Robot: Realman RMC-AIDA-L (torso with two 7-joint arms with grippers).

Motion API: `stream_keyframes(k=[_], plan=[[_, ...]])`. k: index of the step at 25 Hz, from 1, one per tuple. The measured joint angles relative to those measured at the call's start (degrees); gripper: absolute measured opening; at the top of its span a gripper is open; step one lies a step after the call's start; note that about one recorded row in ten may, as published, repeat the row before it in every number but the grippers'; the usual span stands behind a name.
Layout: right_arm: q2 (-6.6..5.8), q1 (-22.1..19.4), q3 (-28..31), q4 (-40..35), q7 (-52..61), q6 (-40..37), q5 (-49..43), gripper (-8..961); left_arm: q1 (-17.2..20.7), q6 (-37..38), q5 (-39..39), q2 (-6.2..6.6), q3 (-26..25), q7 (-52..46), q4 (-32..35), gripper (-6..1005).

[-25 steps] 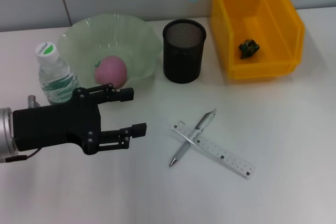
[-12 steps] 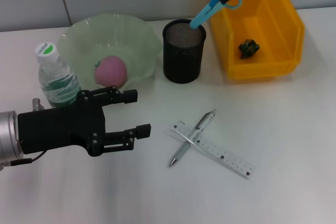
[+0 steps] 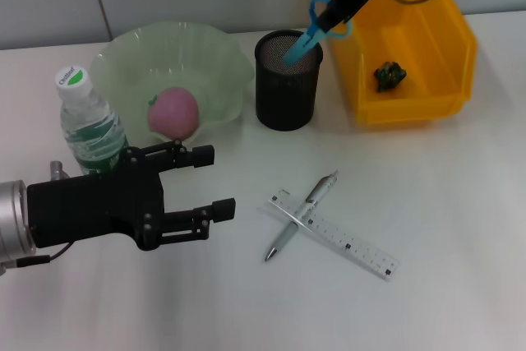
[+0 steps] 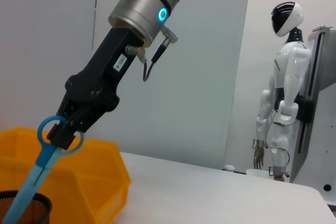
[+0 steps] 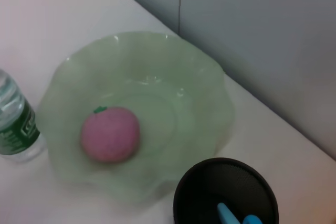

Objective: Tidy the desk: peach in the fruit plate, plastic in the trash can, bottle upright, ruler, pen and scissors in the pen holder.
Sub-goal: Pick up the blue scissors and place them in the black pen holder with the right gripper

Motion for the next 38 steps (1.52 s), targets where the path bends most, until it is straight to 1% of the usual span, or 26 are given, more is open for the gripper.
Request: stream_keyframes(k=[1, 3, 5, 9, 14, 22, 30, 33, 35, 36, 37, 38], plan=[[0.00, 0.0, 0.0, 0.0, 0.0, 0.0, 0.0, 82, 0.0, 0.0, 0.0, 0.00, 0.0, 0.0, 0.0, 772], [0.47, 0.1, -0.5, 0.6, 0.0, 1.4, -0.7, 82, 0.0, 0.1, 0.0, 0.00, 0.0, -0.2, -0.1, 772], [1.33, 0.5, -0.6, 1.5, 0.1, 2.8, -1.7, 82, 0.1, 0.1, -0.1, 0.00, 0.0, -0.3, -0.1, 772], [1.54, 1.0, -0.8, 2.9, 0.1, 4.0, -2.0, 81, 0.1, 0.1, 0.0, -0.09, 0.2, -0.4, -0.1, 772], [1.89, 1.4, -0.9, 4.6, 0.1, 5.6, -2.0, 112, 0.2, 0.2, 0.1, -0.10, 0.4, -0.4, -0.1, 772], [2.94, 1.5, -1.0, 4.8, 0.4, 7.2, -2.0, 163, 0.2, 0.7, 0.2, -0.09, 0.2, -0.4, -0.1, 772], [3.31, 1.3, -1.2, 4.5, 1.3, 8.1, -2.1, 213, 0.3, 1.1, 0.2, -0.09, 0.1, -0.4, -0.1, 772], [3.66, 1.1, -1.2, 3.6, 1.3, 7.7, -2.1, 453, 0.4, 1.0, 0.2, -0.08, 0.1, -0.4, -0.1, 772], [4.26, 0.4, -1.1, 1.7, 1.3, 6.6, -1.8, 540, 0.4, 1.1, 0.2, -0.08, 0.1, -0.3, -0.2, 772], [5.26, -0.7, -1.0, -1.5, 1.4, 4.3, -1.5, 584, 0.4, 1.1, 0.2, -0.08, 0.1, -0.2, -0.4, 772], [5.26, -0.7, -1.0, -1.5, 1.4, 4.3, -1.5, 627, 0.4, 1.1, 0.2, -0.08, 0.1, -0.2, -0.4, 772], [6.32, -1.9, -1.0, -4.9, 2.0, 1.6, -1.5, 671, 0.4, 1.1, 0.2, -0.08, 0.1, -0.2, -0.5, 772]])
